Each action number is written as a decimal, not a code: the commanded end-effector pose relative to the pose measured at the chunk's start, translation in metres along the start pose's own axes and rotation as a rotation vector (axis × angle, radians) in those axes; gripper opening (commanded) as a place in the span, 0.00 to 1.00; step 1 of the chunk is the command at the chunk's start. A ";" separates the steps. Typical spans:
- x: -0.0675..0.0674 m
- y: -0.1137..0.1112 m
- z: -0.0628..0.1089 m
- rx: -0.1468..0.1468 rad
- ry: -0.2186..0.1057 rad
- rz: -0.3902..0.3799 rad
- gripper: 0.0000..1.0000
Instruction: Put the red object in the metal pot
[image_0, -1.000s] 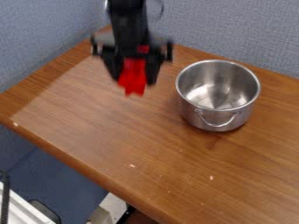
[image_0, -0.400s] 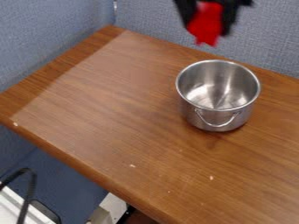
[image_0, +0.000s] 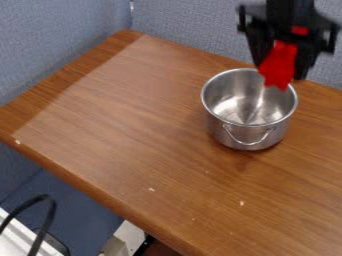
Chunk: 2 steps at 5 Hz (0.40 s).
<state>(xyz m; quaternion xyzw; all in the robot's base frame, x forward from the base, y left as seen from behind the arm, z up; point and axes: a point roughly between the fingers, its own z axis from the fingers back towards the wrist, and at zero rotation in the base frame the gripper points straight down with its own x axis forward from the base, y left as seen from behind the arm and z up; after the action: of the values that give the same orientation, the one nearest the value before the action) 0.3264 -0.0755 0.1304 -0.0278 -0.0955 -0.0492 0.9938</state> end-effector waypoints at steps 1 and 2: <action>-0.002 -0.006 -0.004 -0.001 -0.025 -0.067 0.00; -0.008 0.001 -0.010 0.010 -0.014 -0.052 0.00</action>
<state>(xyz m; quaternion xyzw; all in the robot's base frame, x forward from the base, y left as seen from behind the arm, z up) 0.3179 -0.0757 0.1075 -0.0214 -0.0843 -0.0741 0.9934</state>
